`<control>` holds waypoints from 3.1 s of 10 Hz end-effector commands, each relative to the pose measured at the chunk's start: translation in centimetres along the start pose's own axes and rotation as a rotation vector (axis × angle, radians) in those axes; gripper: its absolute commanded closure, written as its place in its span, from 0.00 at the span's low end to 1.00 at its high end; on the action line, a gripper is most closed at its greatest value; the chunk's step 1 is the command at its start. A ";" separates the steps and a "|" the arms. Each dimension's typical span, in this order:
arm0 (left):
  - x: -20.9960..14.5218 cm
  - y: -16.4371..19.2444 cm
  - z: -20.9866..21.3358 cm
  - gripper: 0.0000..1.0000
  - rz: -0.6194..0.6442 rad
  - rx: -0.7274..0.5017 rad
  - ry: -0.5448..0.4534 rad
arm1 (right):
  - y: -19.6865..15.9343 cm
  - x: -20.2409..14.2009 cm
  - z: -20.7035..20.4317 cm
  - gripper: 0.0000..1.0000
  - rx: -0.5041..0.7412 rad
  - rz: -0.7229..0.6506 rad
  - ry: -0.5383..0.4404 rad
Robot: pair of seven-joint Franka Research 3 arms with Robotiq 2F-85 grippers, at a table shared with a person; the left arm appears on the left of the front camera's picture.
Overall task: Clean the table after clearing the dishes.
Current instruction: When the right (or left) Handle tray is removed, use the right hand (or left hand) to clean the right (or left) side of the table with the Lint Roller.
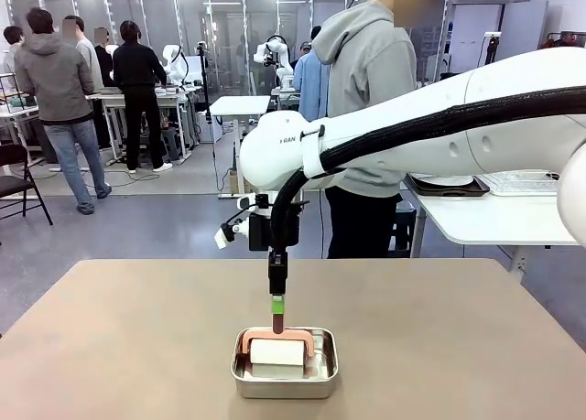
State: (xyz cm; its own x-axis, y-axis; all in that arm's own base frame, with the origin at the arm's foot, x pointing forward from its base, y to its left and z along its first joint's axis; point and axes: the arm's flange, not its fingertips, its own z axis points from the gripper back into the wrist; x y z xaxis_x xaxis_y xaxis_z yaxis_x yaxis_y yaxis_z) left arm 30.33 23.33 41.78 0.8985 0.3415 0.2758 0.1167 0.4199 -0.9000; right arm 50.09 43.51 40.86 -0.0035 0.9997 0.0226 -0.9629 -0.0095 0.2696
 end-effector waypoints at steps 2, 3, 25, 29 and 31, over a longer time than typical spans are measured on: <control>0.1 -0.2 0.1 0.00 0.015 -0.004 -0.008 | 0.1 0.7 0.1 0.68 -0.005 -0.012 0.018; 0.1 -0.2 0.1 0.00 0.015 -0.004 -0.008 | 0.1 0.7 0.0 0.79 -0.007 -0.014 0.011; 0.1 -0.2 0.1 0.00 0.015 -0.004 -0.008 | 8.6 -3.4 13.5 0.79 -0.258 -0.350 -0.008; 0.1 -0.2 0.1 0.00 0.015 -0.004 -0.008 | 4.0 -16.0 11.6 0.79 0.082 -0.783 -0.372; 0.1 -0.2 0.1 0.00 0.015 -0.004 -0.008 | 0.8 -22.2 8.6 0.79 0.260 -0.980 -0.547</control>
State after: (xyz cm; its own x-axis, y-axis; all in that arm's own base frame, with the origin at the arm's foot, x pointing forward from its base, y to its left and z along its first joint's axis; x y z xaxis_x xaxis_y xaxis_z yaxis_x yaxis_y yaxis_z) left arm 30.34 23.33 41.78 0.8986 0.3415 0.2756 0.1165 0.4200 -0.9000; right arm 53.07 21.75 50.60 0.8245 0.5639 0.0465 -0.5019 0.6910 0.5202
